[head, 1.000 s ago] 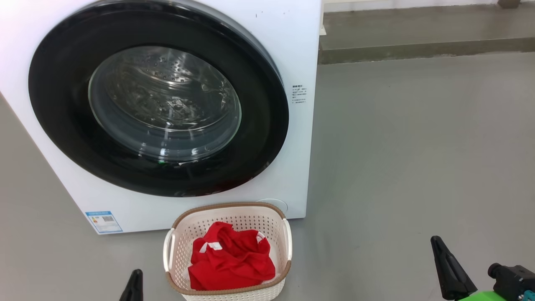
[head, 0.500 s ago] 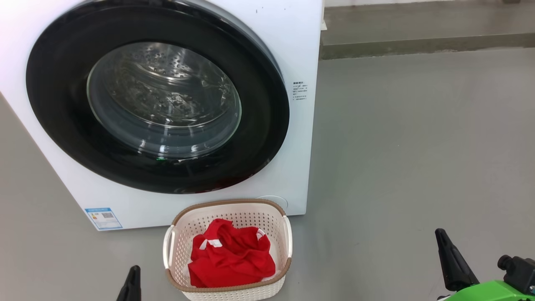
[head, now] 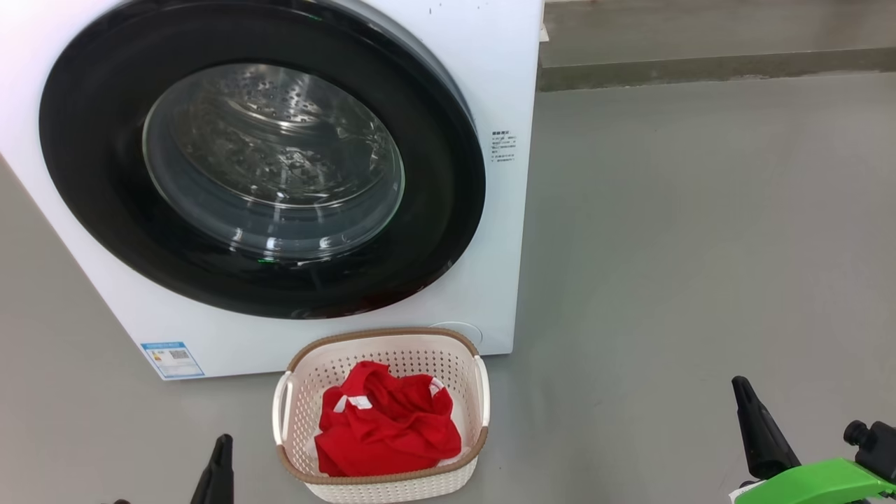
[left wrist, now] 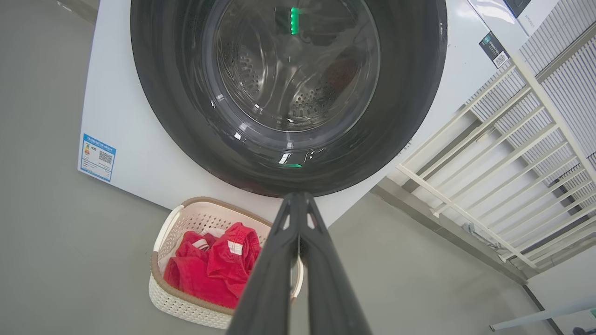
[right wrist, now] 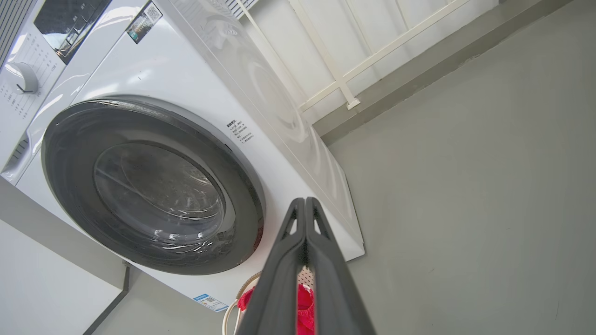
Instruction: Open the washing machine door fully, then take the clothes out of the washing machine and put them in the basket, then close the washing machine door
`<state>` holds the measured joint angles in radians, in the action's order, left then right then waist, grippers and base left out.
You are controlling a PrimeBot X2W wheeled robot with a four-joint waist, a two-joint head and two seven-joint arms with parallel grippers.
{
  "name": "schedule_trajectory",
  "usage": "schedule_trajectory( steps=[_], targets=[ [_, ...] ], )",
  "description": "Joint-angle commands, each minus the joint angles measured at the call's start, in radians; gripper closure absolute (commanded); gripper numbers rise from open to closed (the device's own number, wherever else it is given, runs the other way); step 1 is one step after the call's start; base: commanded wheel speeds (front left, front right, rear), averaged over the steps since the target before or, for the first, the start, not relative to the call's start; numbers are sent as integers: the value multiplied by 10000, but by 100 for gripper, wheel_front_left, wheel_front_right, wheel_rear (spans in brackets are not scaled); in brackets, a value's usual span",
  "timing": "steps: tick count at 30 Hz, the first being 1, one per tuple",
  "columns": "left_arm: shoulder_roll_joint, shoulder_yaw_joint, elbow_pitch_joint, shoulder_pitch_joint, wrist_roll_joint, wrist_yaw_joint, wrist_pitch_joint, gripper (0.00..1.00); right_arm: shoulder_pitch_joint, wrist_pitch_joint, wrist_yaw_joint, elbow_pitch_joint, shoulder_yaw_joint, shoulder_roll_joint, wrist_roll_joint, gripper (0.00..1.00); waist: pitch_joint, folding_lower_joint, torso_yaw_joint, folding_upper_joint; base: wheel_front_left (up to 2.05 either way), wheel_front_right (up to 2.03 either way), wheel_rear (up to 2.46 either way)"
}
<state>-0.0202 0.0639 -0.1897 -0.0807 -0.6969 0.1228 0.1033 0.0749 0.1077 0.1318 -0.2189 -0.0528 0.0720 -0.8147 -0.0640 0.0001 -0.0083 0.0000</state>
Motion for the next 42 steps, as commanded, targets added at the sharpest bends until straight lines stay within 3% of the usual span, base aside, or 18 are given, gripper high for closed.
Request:
schedule_trajectory(
  steps=[1,42],
  targets=[
    [-154,191,192,467,-295,31,-65,100,-489,-58,-5,212,-4,92,-294,100,12,-1,2,0,0,0,0],
    [-236,365,-229,1265,-5244,58,-1245,100,-1241,-1270,-8,-53,-350,-82,-4579,100,382,-1,48,0,0,0,0]
  ],
)
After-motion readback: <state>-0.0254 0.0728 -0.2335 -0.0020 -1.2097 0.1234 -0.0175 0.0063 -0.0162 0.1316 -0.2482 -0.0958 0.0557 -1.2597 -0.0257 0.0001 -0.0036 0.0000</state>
